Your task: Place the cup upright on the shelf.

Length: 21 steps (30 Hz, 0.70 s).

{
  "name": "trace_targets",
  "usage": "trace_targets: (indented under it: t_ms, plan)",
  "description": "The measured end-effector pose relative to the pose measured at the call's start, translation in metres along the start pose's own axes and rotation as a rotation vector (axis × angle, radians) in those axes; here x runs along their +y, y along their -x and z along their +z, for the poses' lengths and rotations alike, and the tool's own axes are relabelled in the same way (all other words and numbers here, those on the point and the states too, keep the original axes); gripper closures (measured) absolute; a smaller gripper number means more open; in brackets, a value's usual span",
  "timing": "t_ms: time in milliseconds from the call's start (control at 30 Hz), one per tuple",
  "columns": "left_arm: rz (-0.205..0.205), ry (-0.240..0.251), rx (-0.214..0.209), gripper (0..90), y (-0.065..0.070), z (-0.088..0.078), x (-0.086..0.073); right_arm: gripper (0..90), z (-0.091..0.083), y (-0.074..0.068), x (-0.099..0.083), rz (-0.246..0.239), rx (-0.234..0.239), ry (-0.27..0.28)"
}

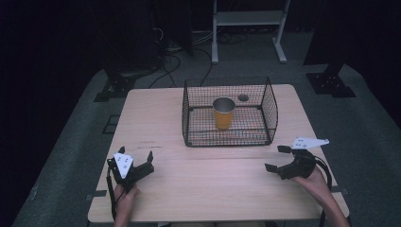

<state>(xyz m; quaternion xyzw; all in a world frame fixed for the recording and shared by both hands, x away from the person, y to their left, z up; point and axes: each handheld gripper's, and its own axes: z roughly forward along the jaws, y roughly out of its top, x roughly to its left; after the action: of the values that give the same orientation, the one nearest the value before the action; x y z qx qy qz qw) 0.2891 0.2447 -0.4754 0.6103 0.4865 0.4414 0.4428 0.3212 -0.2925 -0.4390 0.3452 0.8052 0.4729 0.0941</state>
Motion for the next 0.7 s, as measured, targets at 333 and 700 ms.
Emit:
trace_targets:
  t_ms: [333, 700]
  plan:
    - [0.001, 0.0, 0.0, 0.8, 0.0, 0.0, 0.0, 0.0, -0.011, 0.002, -0.012, 0.019, -0.014, 0.021]
    - [0.0, -0.002, 0.004, 0.8, 0.0, 0.0, 0.0, 0.0, -0.021, -0.001, -0.029, 0.044, -0.034, 0.05]
